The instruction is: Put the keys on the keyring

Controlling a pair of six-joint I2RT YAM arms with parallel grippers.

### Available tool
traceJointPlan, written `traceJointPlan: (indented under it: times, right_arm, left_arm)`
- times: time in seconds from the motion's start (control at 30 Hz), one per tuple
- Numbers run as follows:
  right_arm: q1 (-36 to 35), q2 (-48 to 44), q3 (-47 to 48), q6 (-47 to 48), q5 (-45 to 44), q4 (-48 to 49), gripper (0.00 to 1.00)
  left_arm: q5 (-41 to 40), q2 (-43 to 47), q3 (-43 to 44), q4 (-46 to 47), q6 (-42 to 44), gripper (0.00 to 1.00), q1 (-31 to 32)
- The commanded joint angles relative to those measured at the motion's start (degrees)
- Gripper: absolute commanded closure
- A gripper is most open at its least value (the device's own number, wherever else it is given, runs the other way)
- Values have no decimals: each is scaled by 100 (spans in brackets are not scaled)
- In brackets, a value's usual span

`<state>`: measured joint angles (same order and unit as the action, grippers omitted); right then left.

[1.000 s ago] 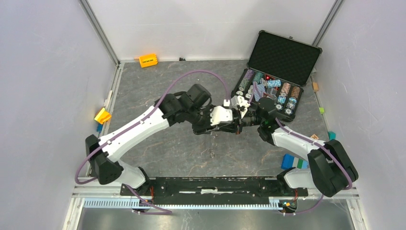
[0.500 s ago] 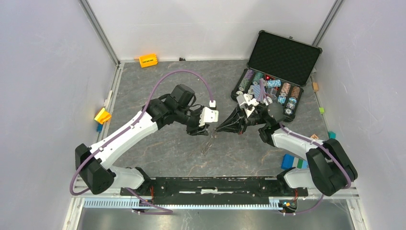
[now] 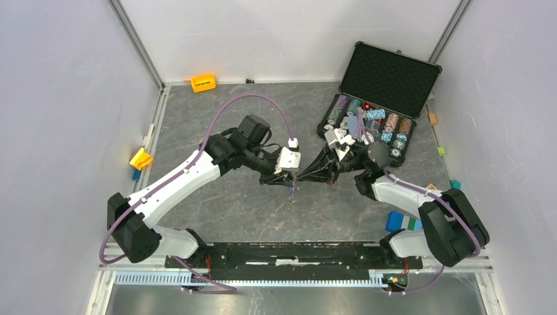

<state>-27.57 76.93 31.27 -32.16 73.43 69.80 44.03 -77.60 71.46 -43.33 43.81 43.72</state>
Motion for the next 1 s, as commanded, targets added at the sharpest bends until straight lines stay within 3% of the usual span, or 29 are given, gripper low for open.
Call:
traceJointPlan:
  times: [0.0,0.47,0.97]
  right_arm:
    - [24,-162,72,614,-87,-510,100]
    - [24,-214,99,906,-108,-900,100]
    - [-1,-204,-6,569,-107,-441,100]
  left_arm:
    - [266,-9,175,79,228,70,-22]
    - [216,-85,123,79,366,98,-22]
    - [444,-229,-46,545,398,98,-21]
